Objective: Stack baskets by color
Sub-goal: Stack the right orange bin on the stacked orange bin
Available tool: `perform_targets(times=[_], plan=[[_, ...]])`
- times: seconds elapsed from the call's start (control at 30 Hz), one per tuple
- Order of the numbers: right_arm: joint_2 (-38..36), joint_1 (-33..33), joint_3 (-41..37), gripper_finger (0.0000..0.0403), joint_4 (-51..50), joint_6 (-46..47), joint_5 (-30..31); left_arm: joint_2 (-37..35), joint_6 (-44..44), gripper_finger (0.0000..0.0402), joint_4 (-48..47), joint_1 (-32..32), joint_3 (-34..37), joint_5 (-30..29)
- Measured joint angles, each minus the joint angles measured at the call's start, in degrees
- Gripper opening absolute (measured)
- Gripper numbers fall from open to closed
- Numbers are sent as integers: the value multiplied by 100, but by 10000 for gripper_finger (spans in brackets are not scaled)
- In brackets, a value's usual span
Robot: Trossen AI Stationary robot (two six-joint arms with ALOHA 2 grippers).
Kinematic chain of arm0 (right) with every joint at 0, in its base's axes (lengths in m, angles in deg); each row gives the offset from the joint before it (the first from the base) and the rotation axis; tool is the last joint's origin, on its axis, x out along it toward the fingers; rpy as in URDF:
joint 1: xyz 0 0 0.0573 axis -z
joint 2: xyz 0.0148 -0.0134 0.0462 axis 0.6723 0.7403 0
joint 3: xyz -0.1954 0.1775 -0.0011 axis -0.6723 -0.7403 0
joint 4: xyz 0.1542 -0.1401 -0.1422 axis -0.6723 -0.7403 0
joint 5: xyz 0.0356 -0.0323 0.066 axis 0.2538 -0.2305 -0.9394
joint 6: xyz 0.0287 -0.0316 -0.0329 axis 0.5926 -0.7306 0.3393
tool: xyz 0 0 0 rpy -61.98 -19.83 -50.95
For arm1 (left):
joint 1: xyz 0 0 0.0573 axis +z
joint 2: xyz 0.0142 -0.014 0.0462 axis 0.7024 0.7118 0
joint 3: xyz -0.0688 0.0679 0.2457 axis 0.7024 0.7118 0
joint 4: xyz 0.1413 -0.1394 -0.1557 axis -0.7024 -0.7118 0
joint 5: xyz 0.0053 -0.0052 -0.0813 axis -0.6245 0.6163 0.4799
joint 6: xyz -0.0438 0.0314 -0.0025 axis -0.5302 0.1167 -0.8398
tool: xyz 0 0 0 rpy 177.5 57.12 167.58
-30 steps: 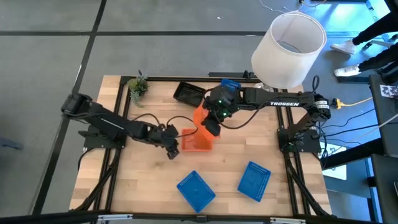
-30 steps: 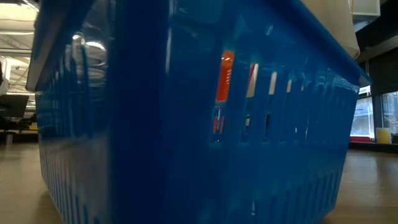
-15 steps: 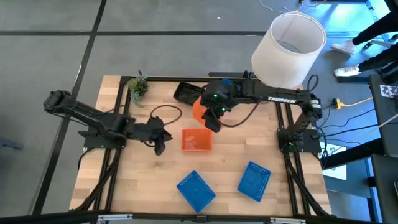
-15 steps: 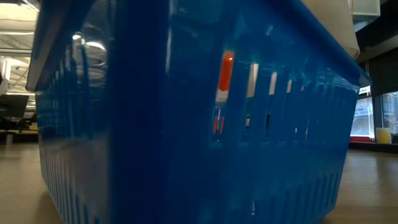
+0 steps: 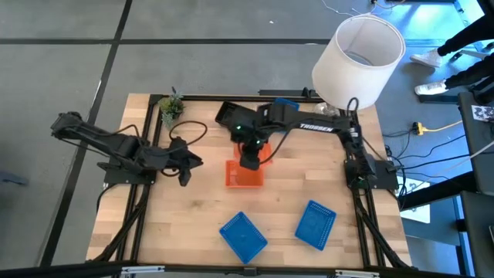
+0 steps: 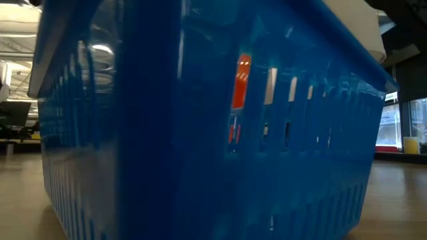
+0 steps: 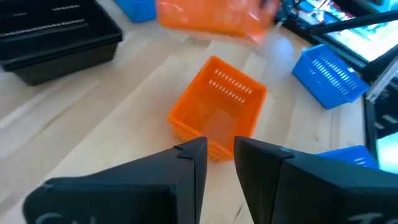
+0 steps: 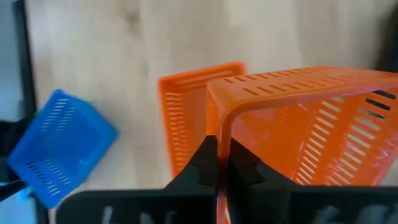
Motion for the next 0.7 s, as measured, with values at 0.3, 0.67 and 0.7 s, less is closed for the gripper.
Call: perform_targets(times=[0.3,0.67,0.7], plan=[[424,-198,116,2,136,273,-214,-549,3,71,-630,4,-1,-167],[819,-239,118,2,77,407,-295,-709,5,71,-948,4,-1,-175],[821,-257,118,2,21,404,-229,-711,4,71,-964,4,-1,-175]])
